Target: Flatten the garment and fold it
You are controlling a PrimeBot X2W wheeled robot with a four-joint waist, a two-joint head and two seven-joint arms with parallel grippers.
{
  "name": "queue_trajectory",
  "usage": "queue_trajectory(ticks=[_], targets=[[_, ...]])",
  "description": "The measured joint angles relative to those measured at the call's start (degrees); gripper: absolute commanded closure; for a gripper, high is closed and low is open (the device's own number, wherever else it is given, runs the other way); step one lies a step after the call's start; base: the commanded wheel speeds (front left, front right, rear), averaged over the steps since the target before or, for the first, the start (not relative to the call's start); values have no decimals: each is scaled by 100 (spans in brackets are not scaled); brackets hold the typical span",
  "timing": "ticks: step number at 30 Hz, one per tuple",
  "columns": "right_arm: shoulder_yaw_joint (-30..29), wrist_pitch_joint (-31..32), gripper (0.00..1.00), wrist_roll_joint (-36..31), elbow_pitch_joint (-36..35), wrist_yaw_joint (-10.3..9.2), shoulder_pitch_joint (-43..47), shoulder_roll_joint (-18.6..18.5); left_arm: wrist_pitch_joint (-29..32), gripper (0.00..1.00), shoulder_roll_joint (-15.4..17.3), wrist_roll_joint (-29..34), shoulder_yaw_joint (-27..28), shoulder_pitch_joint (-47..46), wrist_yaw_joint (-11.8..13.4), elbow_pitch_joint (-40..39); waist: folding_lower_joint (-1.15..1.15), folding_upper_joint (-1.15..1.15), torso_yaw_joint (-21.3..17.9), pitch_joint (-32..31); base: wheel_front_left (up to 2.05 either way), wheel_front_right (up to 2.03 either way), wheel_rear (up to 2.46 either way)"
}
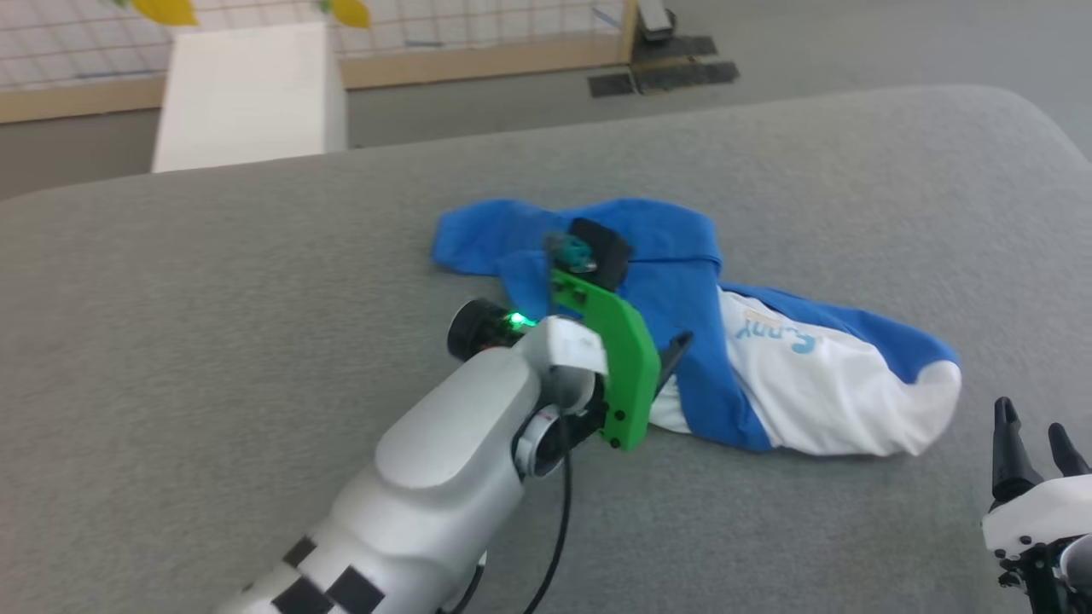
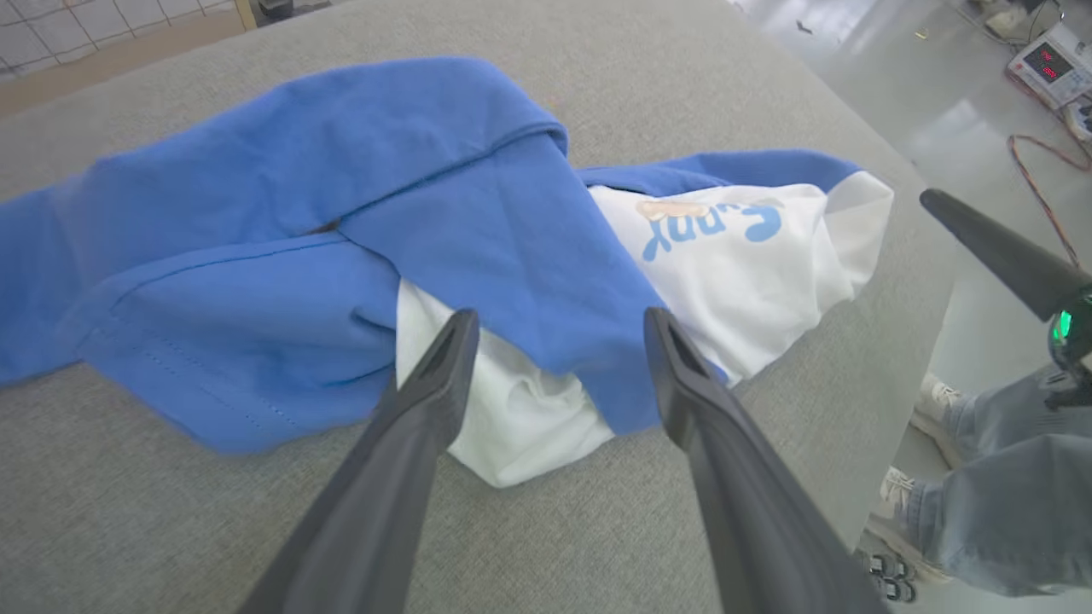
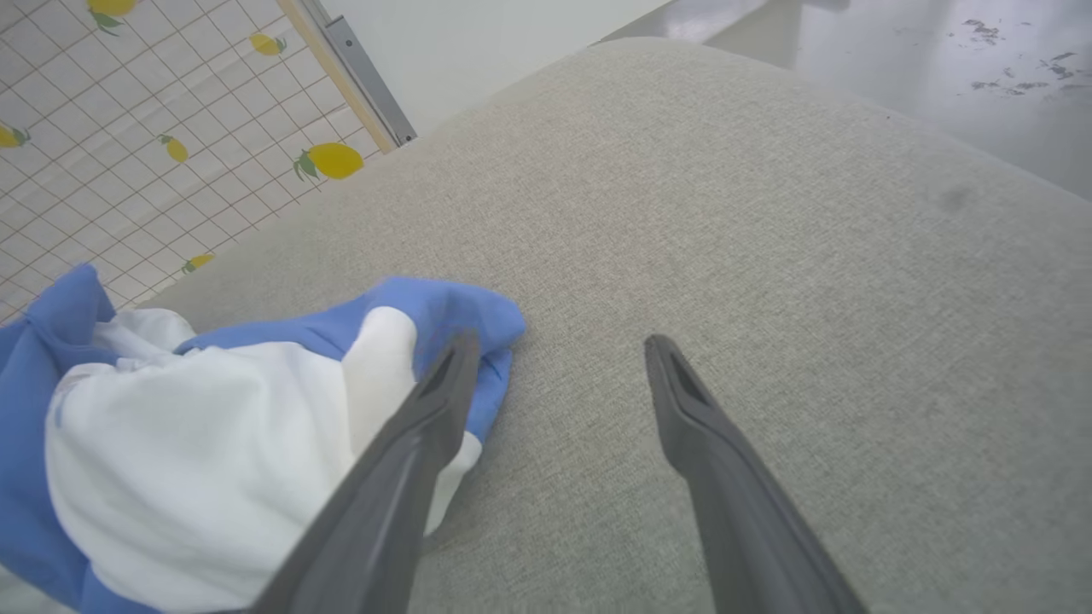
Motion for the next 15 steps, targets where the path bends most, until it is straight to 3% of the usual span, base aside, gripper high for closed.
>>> queue_trajectory(ticks=[11, 12, 14, 15], targets=[[175, -326, 0, 135, 431, 0, -84, 0, 233, 0, -20, -20, -661, -362, -7, 570, 0, 0, -585, 362, 0, 0, 0], [172, -335, 0, 134, 452, 0, -84, 0, 220, 21, -20, -47, -667, -375, -4, 593, 0, 0, -610, 393, 0, 0, 0], [167, -352, 0, 129, 491, 0, -85, 0, 93, 100, -19, -70, -679, -398, -4, 606, 0, 0, -639, 445, 0, 0, 0], [164, -378, 0, 124, 512, 0, -87, -1, 35, 100, -20, -116, -682, -424, -4, 610, 0, 0, -645, 471, 0, 0, 0]])
